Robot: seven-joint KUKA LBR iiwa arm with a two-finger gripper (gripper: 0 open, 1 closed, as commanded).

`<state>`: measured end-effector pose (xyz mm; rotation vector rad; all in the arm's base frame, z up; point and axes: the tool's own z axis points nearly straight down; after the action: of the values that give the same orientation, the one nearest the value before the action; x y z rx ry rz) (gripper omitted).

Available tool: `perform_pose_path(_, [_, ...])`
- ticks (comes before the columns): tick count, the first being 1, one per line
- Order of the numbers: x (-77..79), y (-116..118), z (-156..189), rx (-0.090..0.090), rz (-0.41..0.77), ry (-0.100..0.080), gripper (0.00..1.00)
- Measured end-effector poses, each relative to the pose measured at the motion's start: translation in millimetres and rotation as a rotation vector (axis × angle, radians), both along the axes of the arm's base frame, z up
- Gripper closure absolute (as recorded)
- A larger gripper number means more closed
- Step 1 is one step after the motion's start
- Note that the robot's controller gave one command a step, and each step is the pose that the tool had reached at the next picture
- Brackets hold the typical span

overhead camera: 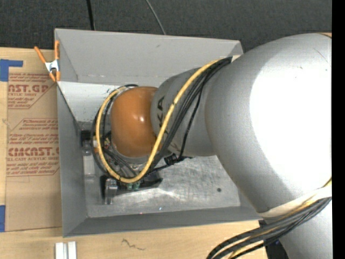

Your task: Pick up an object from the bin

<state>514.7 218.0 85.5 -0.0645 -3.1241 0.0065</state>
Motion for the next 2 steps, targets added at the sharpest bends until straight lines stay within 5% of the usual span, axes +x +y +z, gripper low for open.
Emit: perform_pose_path(2, [-0.8, 0.5, 8.7, 0.001, 0.085, -0.009, 1.00])
